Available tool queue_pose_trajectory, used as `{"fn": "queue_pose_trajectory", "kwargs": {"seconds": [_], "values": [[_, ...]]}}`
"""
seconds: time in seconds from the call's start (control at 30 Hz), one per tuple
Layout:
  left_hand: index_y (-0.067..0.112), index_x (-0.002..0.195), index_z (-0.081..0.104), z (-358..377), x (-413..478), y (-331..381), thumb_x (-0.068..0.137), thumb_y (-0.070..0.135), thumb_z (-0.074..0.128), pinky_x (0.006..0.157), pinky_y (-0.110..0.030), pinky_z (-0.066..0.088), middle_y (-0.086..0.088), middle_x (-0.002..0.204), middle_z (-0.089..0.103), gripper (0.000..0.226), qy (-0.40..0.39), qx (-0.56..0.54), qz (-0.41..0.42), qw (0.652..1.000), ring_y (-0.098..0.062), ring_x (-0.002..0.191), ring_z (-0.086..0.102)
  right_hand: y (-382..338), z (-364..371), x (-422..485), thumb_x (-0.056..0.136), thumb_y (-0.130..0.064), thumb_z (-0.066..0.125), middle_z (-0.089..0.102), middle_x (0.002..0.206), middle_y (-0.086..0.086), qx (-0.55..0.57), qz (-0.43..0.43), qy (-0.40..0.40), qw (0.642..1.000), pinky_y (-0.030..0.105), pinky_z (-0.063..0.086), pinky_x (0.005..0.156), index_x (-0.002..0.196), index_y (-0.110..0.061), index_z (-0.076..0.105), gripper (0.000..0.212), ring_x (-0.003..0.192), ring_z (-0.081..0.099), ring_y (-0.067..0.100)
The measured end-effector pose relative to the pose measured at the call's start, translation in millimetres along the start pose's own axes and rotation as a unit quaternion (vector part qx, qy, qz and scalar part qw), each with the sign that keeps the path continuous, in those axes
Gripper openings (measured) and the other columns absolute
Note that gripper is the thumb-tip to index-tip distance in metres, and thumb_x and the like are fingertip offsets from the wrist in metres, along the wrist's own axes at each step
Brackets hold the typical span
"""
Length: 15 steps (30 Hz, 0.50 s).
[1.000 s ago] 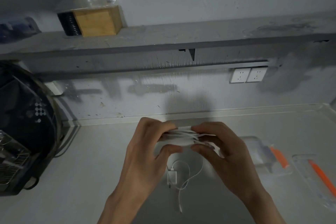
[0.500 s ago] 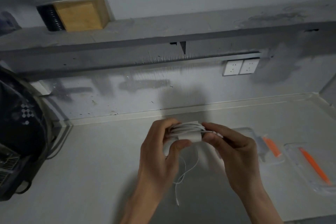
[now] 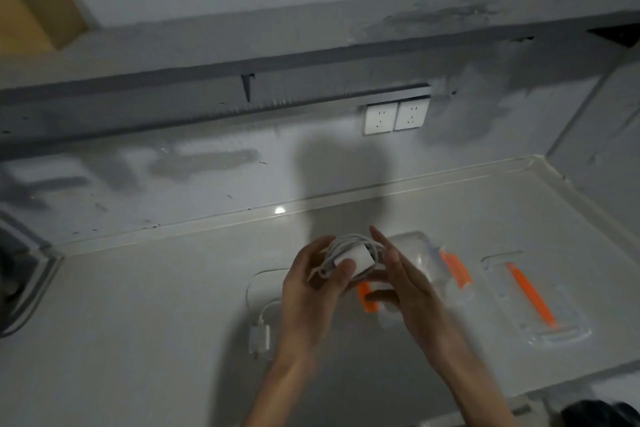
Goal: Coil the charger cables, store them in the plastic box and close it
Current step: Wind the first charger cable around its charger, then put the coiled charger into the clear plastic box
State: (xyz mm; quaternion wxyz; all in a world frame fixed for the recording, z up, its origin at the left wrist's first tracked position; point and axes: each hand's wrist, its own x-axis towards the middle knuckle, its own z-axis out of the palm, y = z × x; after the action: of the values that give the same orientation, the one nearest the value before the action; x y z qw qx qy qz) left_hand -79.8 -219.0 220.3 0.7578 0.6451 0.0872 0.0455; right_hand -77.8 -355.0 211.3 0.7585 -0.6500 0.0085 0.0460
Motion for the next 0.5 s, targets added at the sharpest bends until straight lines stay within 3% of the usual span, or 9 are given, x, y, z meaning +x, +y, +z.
{"fn": "queue_pose_trajectory", "kwargs": {"seconds": [0.07,0.17,0.23,0.3,0.37,0.43,0.47,0.5], "values": [[0.004,0.110,0.065,36,2,-12,0.080,0.007,0.073,0.070,-0.034,0.061,-0.019,0.103,0.074,0.031,-0.012,-0.055,-0.040,0.998,-0.032,0.089,0.073,12,-22,11,0.086,-0.060,0.036,0.074,0.101,0.005,-0.017,0.036,-0.022,0.999,0.030,0.054,0.065,0.125,-0.025,0.058,0.056,0.086,0.068,0.020],[0.000,0.106,0.064,92,2,-41,0.082,0.012,0.073,0.058,-0.033,0.056,-0.018,0.090,0.075,0.028,0.021,-0.098,-0.097,0.990,-0.032,0.078,0.072,30,-64,33,0.097,-0.048,0.032,0.072,0.093,0.012,-0.031,0.079,0.011,0.996,0.025,0.050,0.058,0.122,-0.013,0.059,0.051,0.075,0.065,0.017],[0.002,0.105,0.064,123,6,-64,0.072,0.030,0.082,0.065,-0.043,0.057,-0.024,0.094,0.073,0.047,0.066,-0.074,-0.107,0.989,-0.038,0.083,0.070,42,-93,46,0.096,-0.051,0.037,0.069,0.103,0.022,-0.013,0.089,0.017,0.996,0.027,0.048,0.063,0.119,-0.009,0.058,0.053,0.081,0.064,0.022],[0.015,0.099,0.068,153,14,-95,0.066,0.052,0.081,0.073,-0.055,0.059,-0.023,0.098,0.071,0.051,0.113,0.007,-0.080,0.990,-0.042,0.090,0.070,55,-119,55,0.098,-0.047,0.039,0.070,0.106,0.021,0.023,0.122,-0.007,0.992,0.034,0.052,0.071,0.117,-0.008,0.059,0.048,0.088,0.067,0.027],[0.030,0.088,0.068,174,25,-117,0.066,0.068,0.069,0.089,-0.052,0.053,0.001,0.101,0.070,0.043,0.150,0.130,-0.060,0.978,-0.030,0.108,0.064,67,-138,61,0.102,-0.031,0.037,0.074,0.103,0.015,0.022,0.155,-0.015,0.988,0.032,0.055,0.071,0.113,-0.012,0.062,0.033,0.088,0.071,0.026],[0.043,0.078,0.064,180,35,-137,0.067,0.068,0.051,0.107,-0.037,0.037,0.029,0.088,0.058,0.030,0.155,0.250,-0.050,0.954,0.001,0.116,0.048,76,-151,72,0.102,-0.020,0.037,0.073,0.102,0.015,0.022,0.188,-0.018,0.982,0.032,0.057,0.071,0.111,-0.010,0.063,0.030,0.087,0.070,0.025],[0.046,0.078,0.064,181,40,-144,0.068,0.068,0.045,0.106,-0.032,0.034,0.032,0.084,0.057,0.031,0.146,0.283,-0.061,0.946,0.012,0.113,0.045,81,-159,83,0.102,-0.018,0.036,0.071,0.103,0.019,0.020,0.201,-0.022,0.979,0.035,0.058,0.073,0.112,-0.006,0.062,0.030,0.088,0.068,0.026],[0.045,0.087,0.068,178,46,-153,0.072,0.069,0.044,0.105,-0.031,0.034,0.025,0.091,0.065,0.037,0.135,0.307,-0.088,0.938,0.013,0.115,0.046,86,-166,95,0.103,-0.016,0.036,0.068,0.103,0.022,0.004,0.207,-0.025,0.978,0.038,0.058,0.074,0.115,-0.002,0.060,0.031,0.087,0.066,0.027]]}}
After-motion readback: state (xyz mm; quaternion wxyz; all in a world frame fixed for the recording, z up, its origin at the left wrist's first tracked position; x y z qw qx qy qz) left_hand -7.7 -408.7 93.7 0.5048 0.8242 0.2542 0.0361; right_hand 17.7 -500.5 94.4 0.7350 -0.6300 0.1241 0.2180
